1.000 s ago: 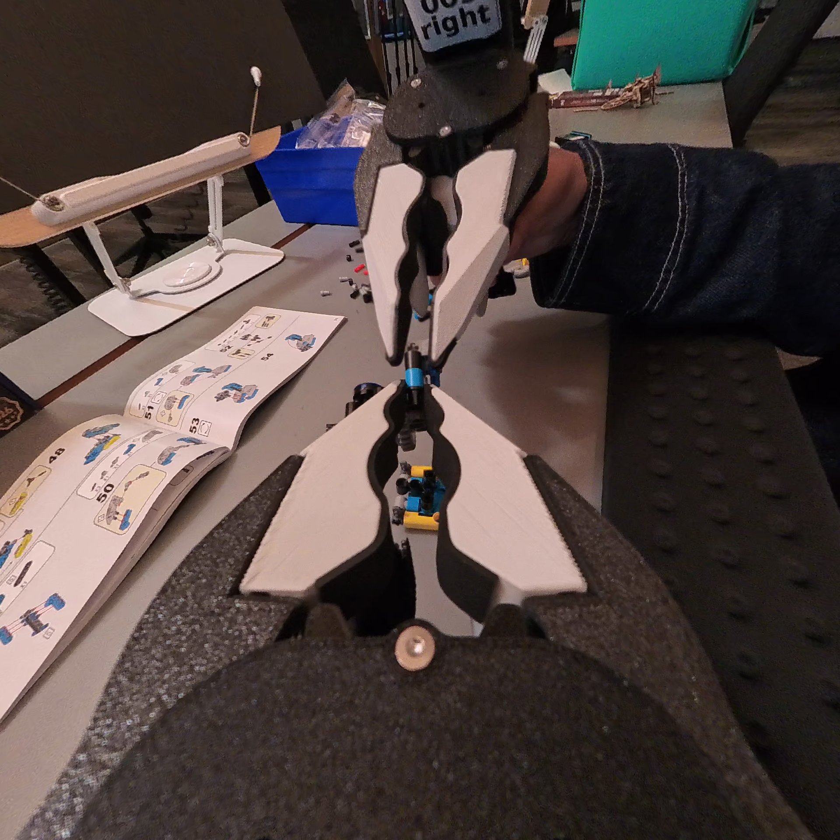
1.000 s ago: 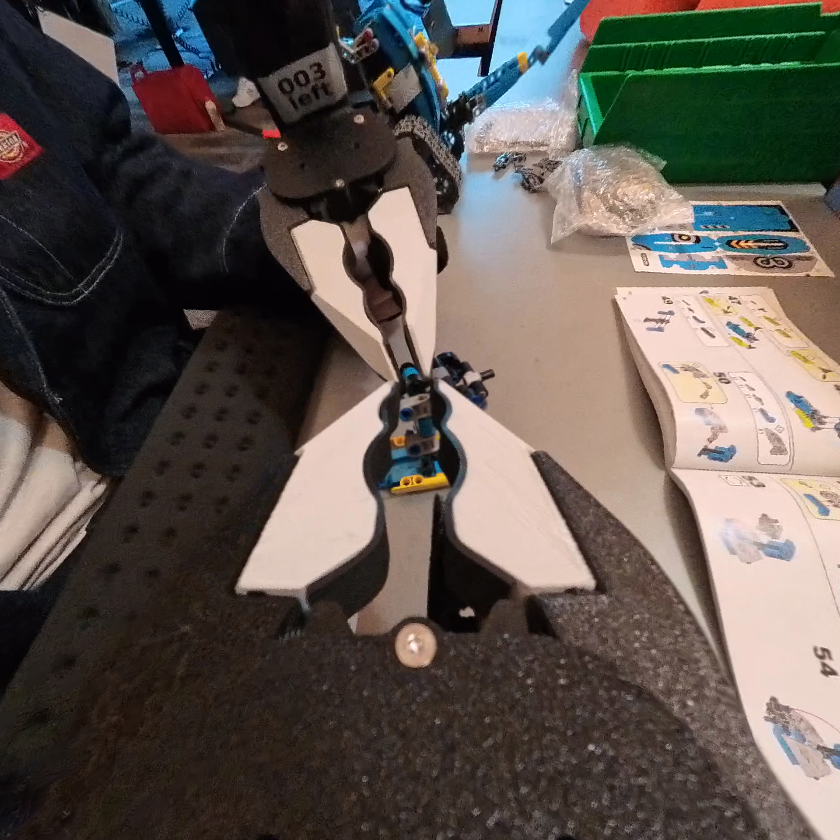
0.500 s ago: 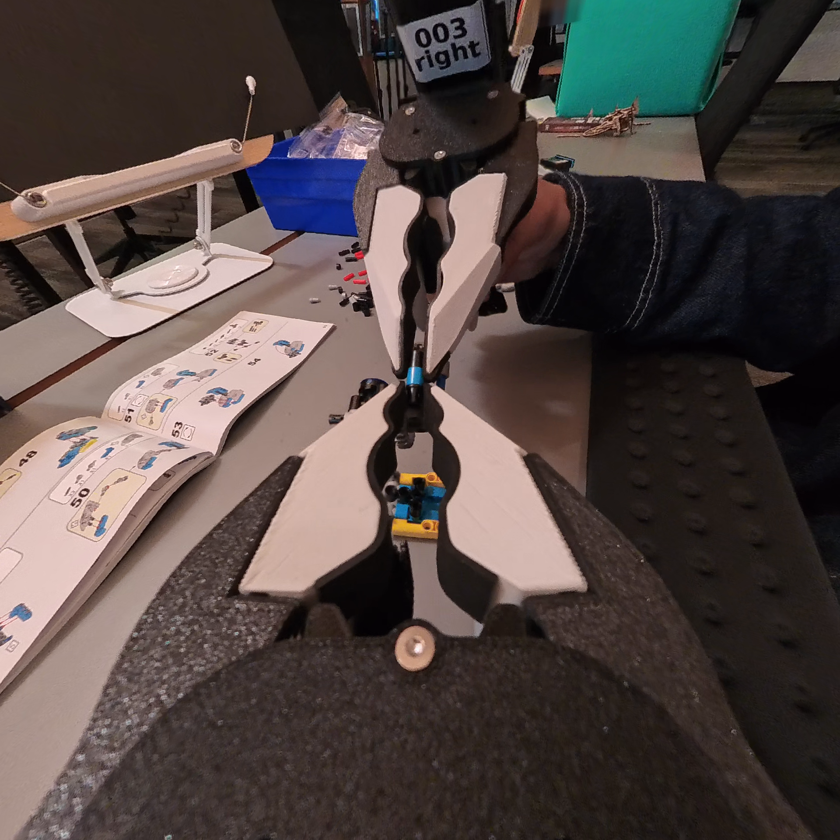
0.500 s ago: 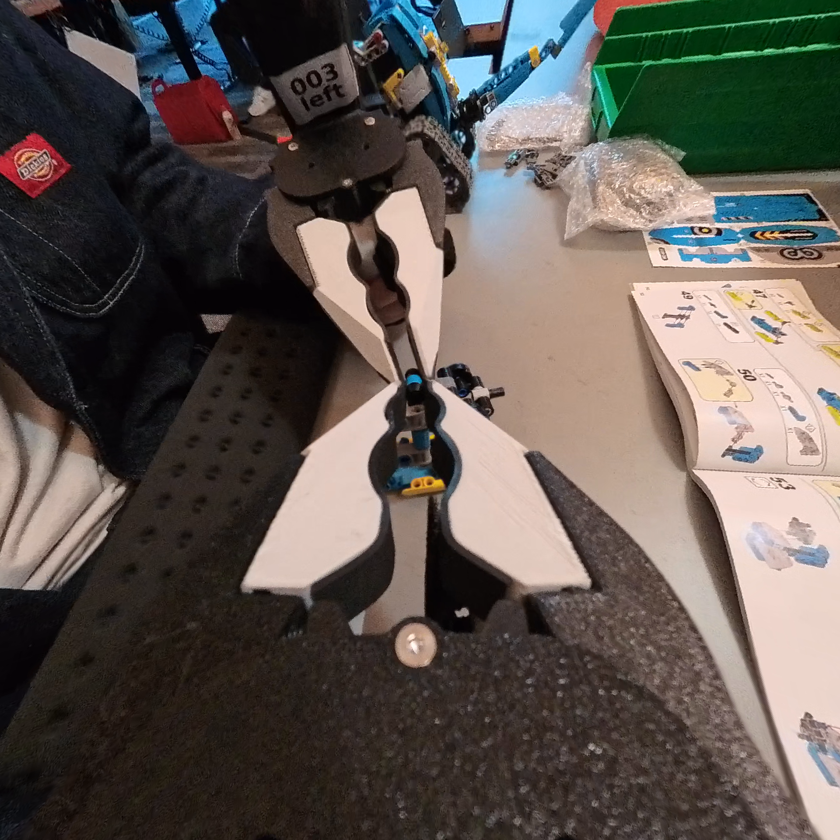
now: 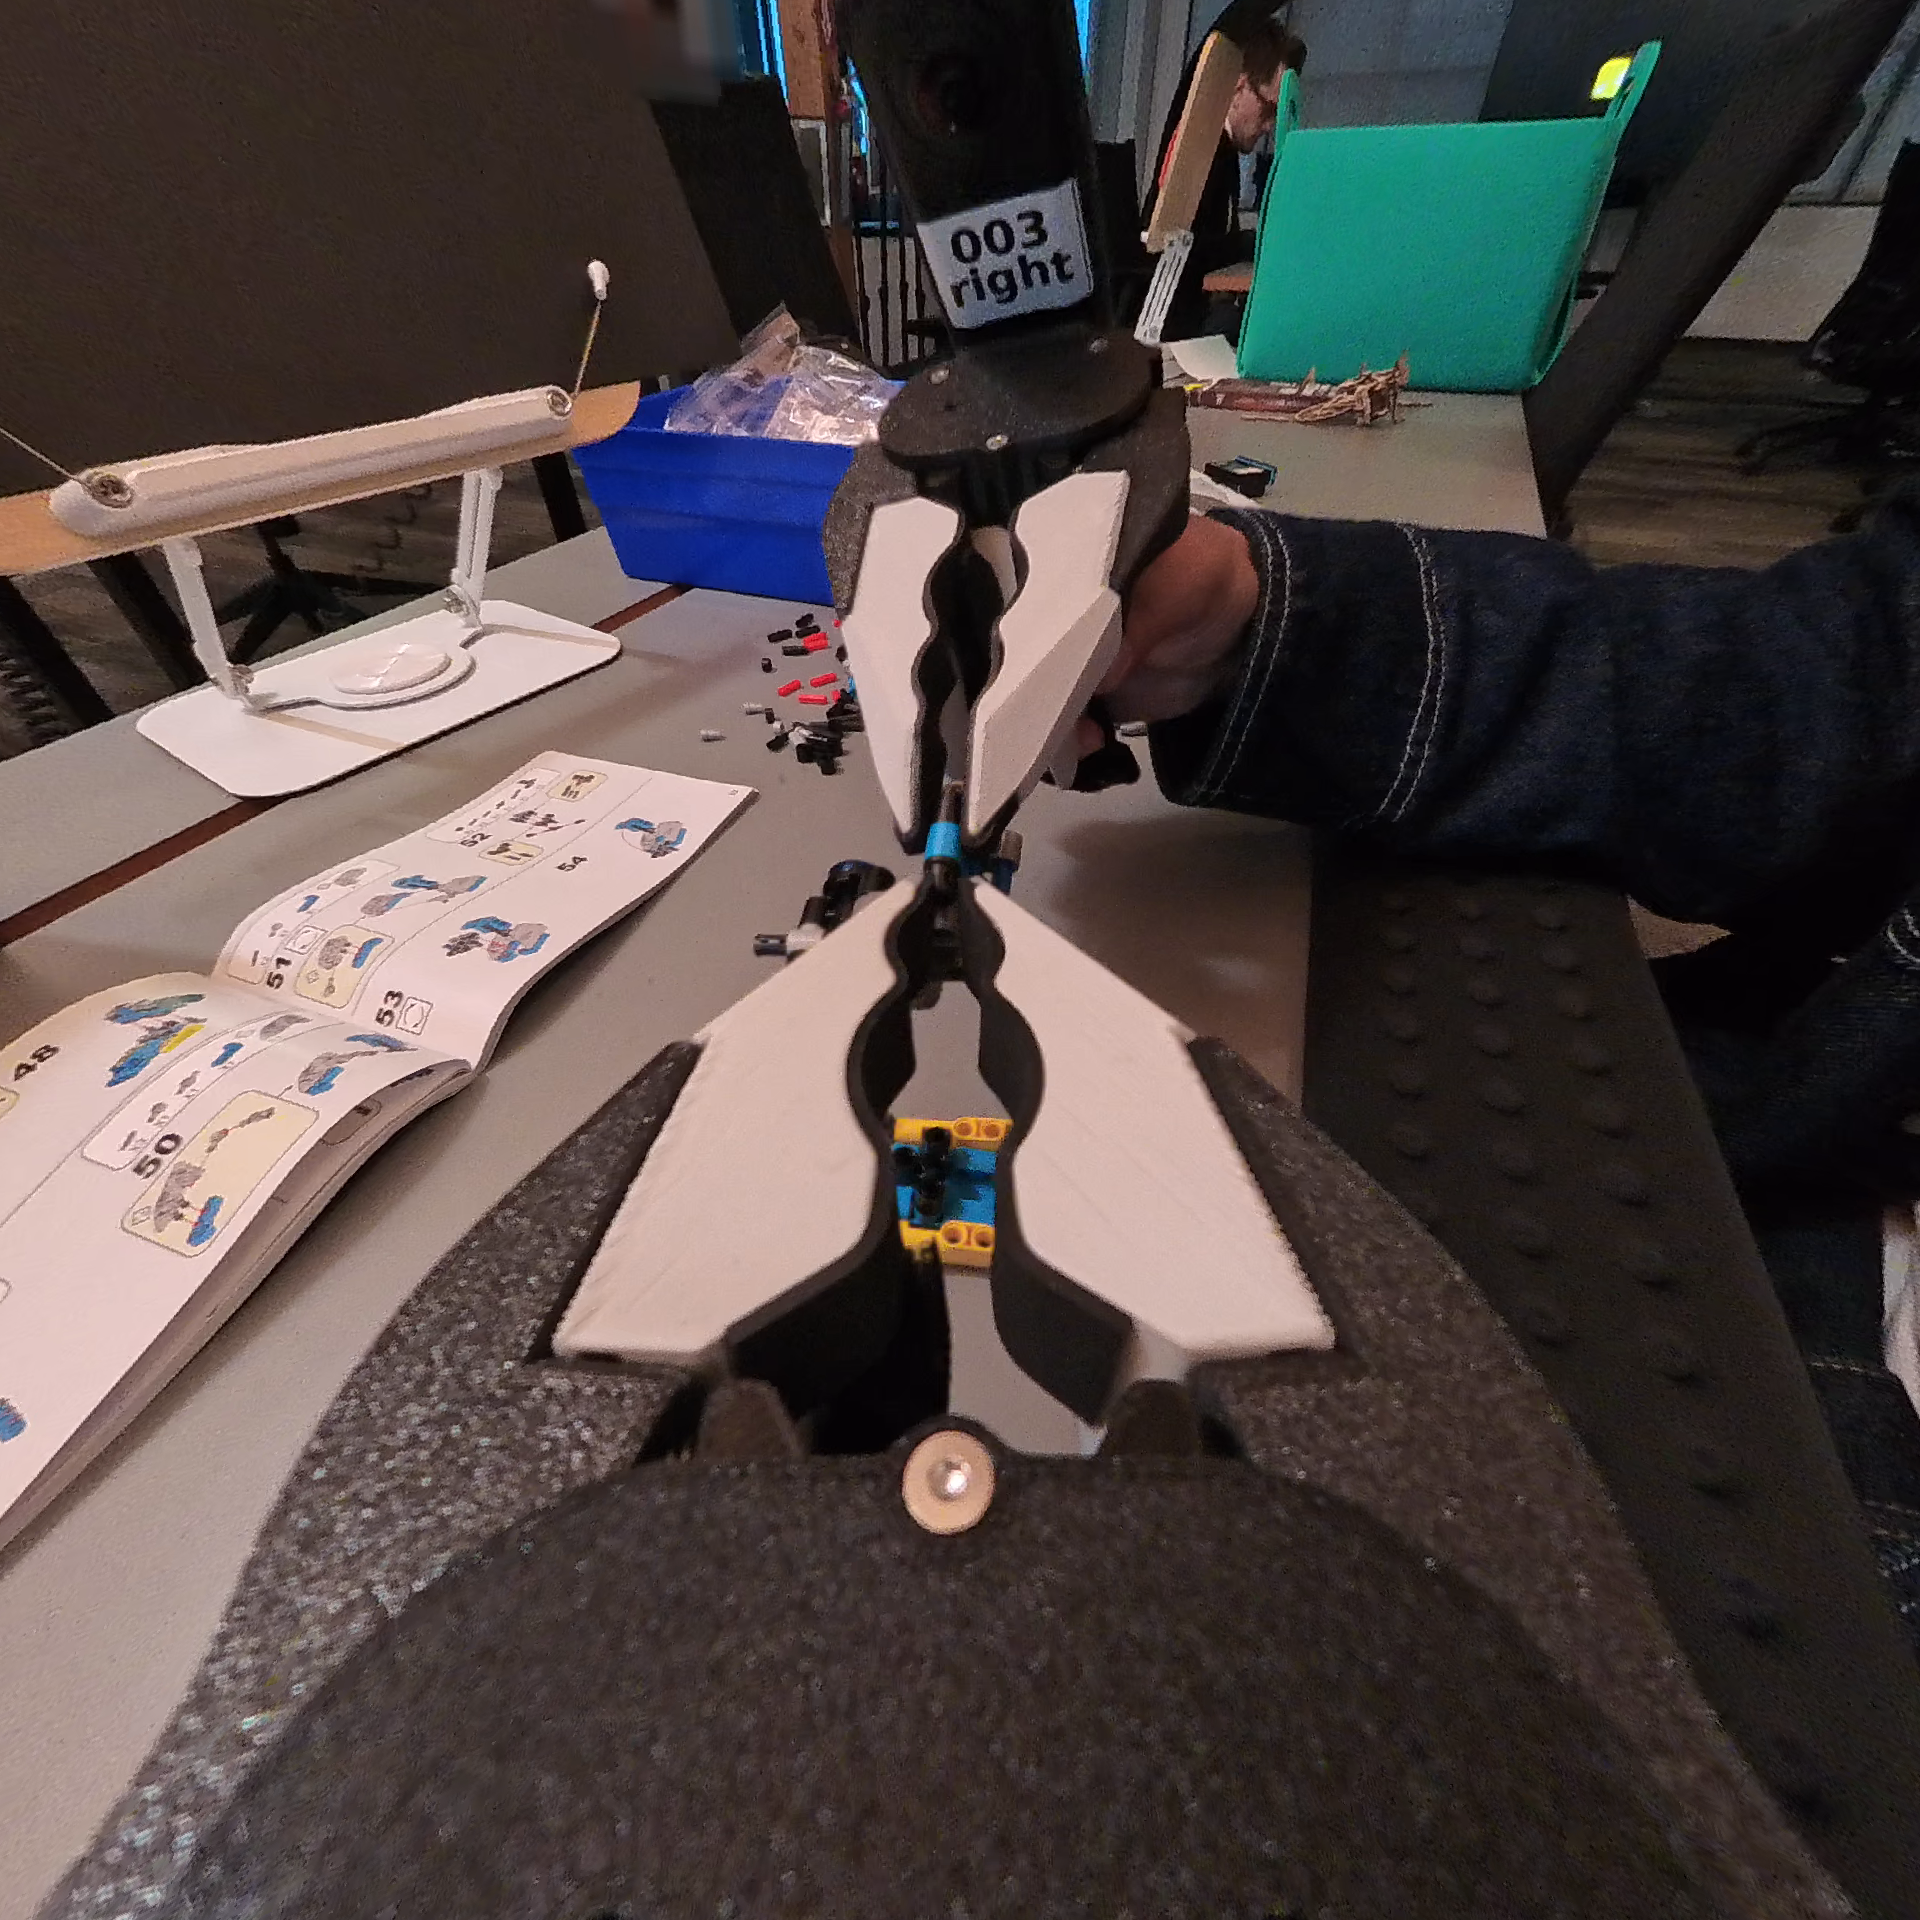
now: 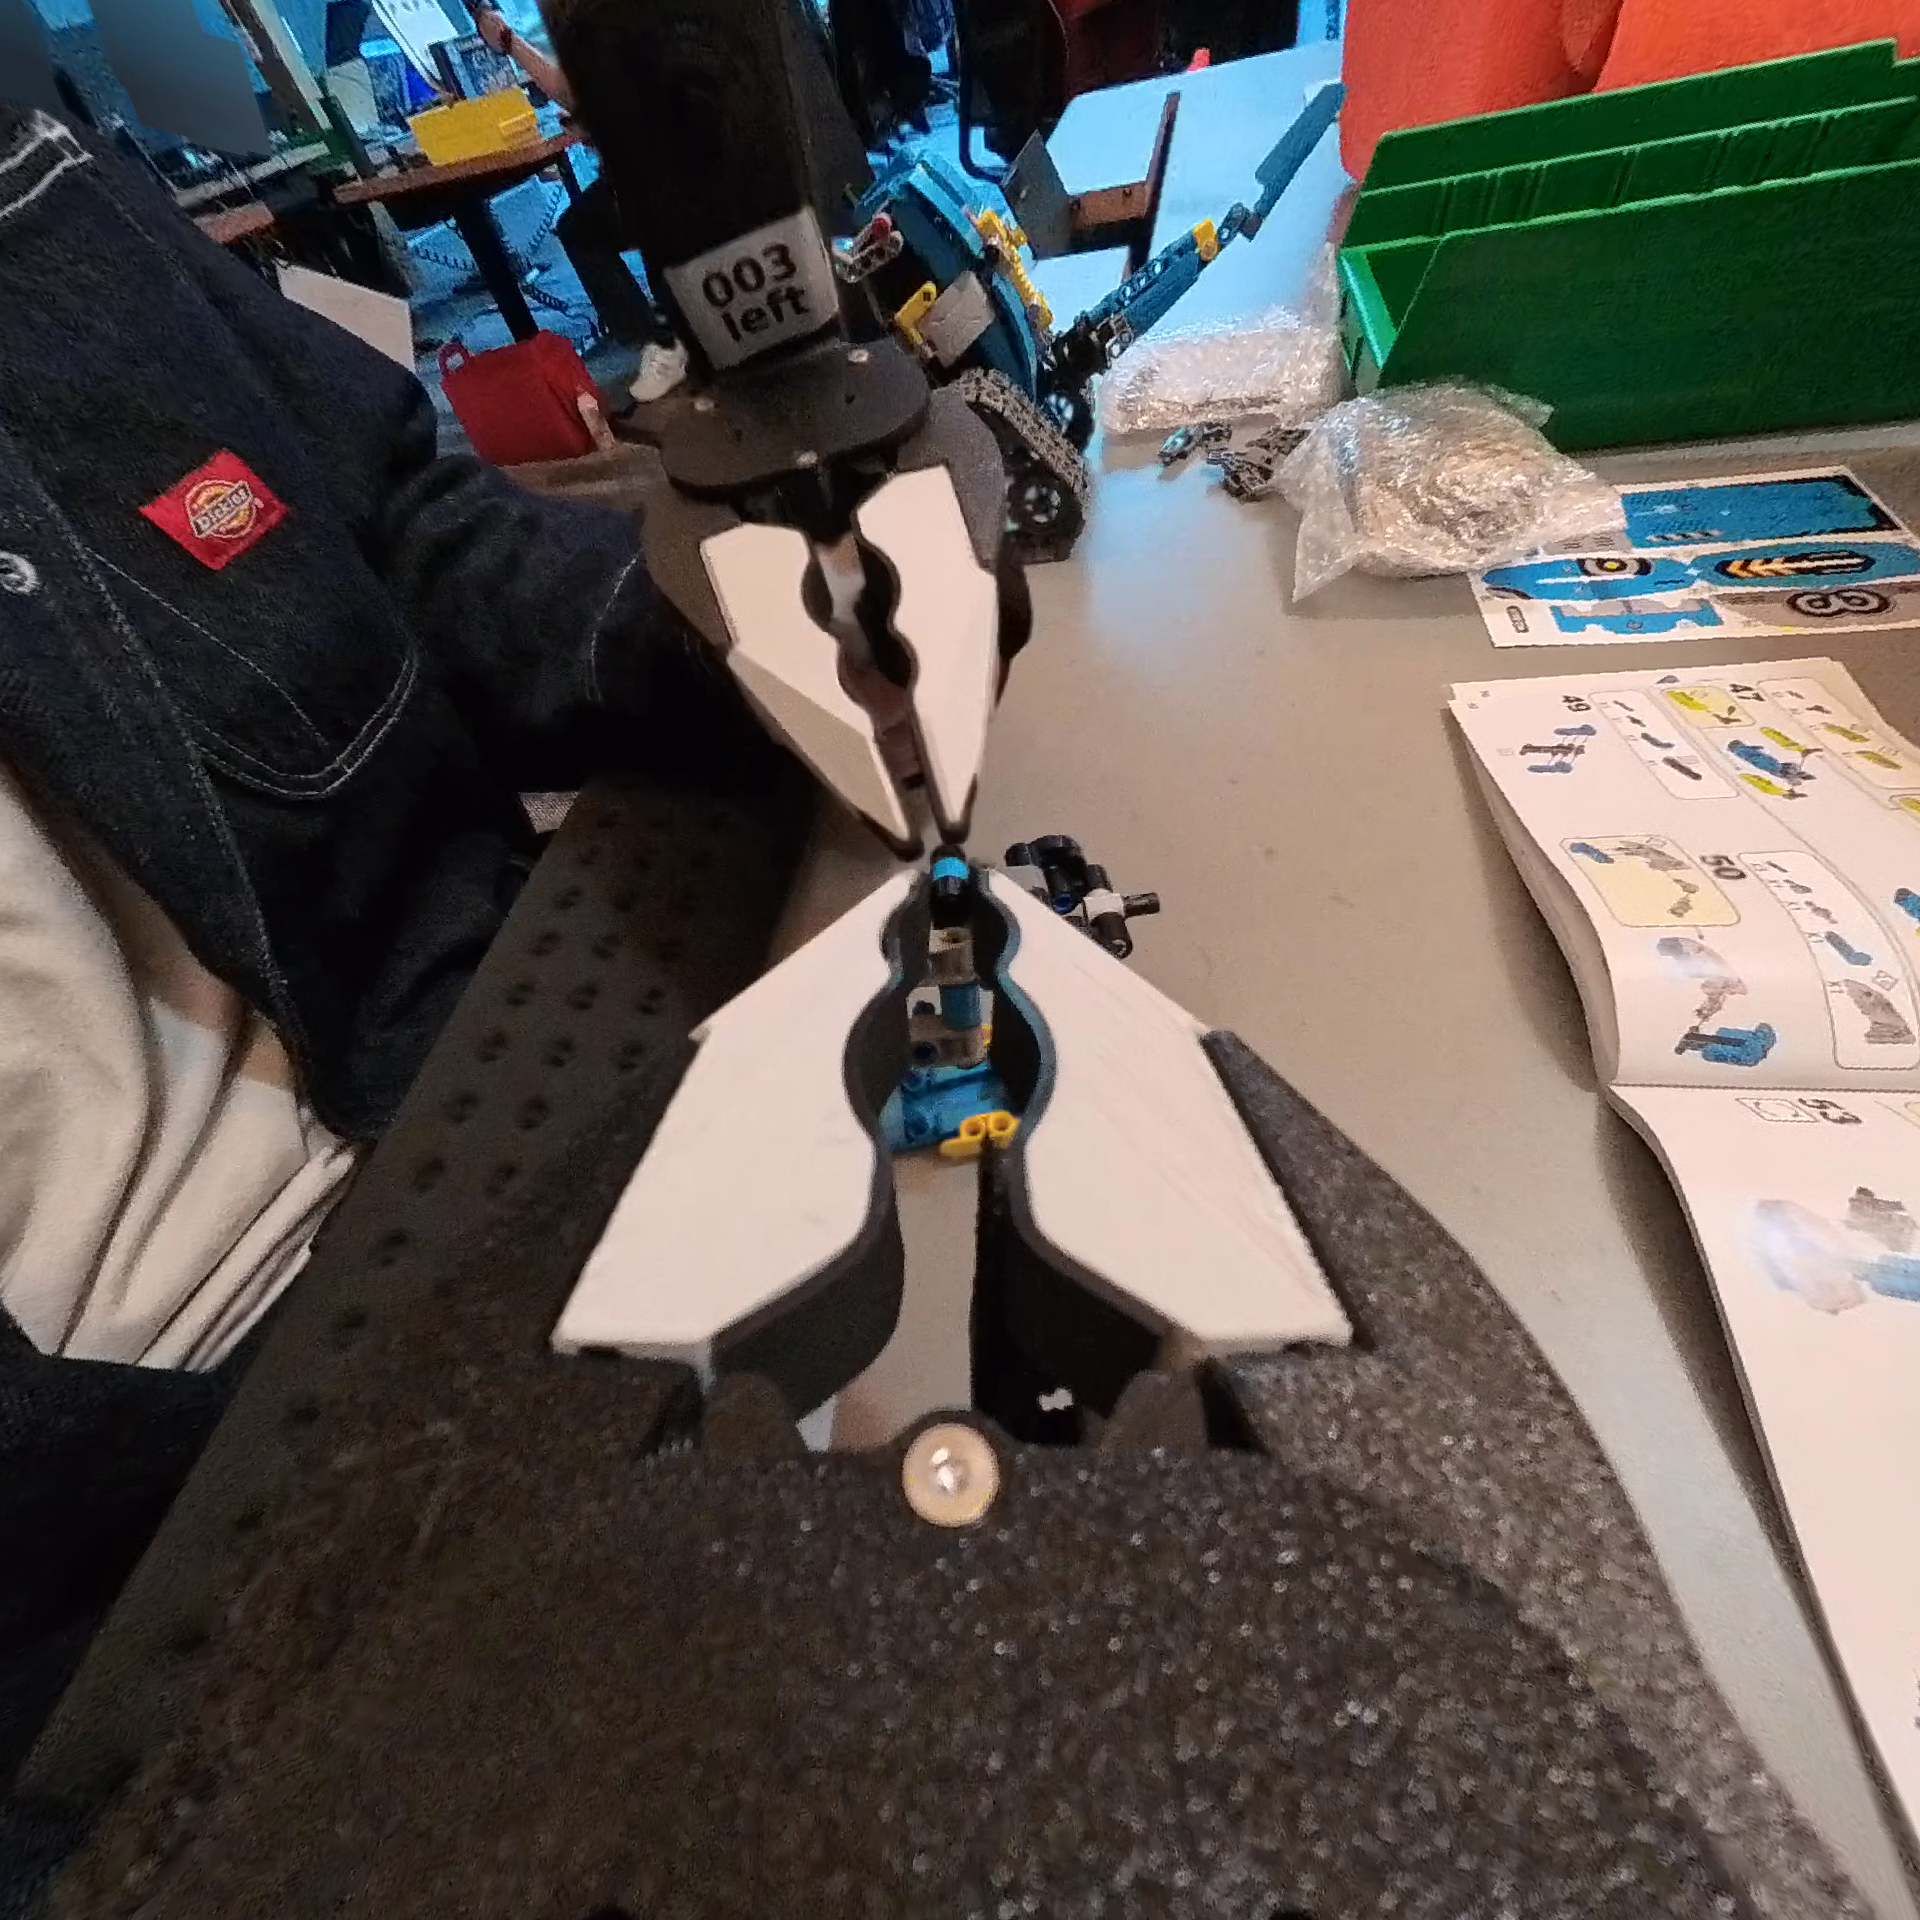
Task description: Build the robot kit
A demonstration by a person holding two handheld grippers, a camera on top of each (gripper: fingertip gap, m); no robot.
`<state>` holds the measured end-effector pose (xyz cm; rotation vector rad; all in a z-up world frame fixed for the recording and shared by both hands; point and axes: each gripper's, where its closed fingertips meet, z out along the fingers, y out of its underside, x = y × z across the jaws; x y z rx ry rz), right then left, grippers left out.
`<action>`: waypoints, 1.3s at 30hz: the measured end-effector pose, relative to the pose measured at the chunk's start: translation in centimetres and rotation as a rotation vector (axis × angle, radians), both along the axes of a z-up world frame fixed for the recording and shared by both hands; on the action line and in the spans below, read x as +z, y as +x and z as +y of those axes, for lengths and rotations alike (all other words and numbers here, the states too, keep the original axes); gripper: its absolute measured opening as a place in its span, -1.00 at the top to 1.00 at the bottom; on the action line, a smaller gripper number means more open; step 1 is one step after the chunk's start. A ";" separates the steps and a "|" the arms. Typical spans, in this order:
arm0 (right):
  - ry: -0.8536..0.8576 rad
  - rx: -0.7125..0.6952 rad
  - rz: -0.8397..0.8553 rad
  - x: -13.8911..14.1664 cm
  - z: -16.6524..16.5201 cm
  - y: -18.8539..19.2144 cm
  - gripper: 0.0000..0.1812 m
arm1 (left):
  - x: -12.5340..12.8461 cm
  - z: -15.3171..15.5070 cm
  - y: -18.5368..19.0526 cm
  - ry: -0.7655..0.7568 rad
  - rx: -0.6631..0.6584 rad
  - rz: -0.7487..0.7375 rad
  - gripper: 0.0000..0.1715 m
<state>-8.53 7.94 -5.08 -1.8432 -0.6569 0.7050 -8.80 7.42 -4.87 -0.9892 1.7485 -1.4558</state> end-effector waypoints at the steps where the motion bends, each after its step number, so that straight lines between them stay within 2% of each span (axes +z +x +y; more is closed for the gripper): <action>1: 0.001 0.003 0.018 0.1 -0.1 0.0 0.93 | 0.1 0.0 0.0 0.000 -0.001 -0.005 0.97; 8: 0.002 0.007 0.044 0.3 0.0 0.0 0.93 | 0.0 0.1 -0.1 -0.009 -0.005 -0.001 0.86; 14: -0.005 0.024 0.056 0.0 0.2 -0.6 0.93 | -0.1 0.1 -0.2 -0.002 -0.008 0.010 0.94; 21: 0.047 -0.014 -0.086 -1.3 1.2 -1.2 0.93 | 0.3 0.1 -0.2 -0.030 -0.010 0.002 1.00; 29: 0.053 -0.035 -0.060 -0.7 1.1 -0.4 0.93 | 1.0 1.8 -0.1 -0.073 0.049 -0.025 1.00; 31: 0.052 -0.031 -0.072 -0.7 0.8 -0.3 0.93 | 0.6 2.3 0.0 -0.104 0.059 0.007 0.73; 33: 0.072 -0.038 -0.077 -0.2 0.7 -0.2 0.93 | 0.9 2.4 0.0 -0.201 0.030 0.037 0.56; 36: 0.088 -0.006 -0.029 0.8 0.1 -0.6 0.93 | 0.7 1.9 -0.2 -0.311 -0.039 0.105 0.50; 39: 0.095 -0.009 -0.026 1.0 0.3 -0.7 0.93 | 0.4 1.9 -0.1 -0.337 -0.050 0.131 0.49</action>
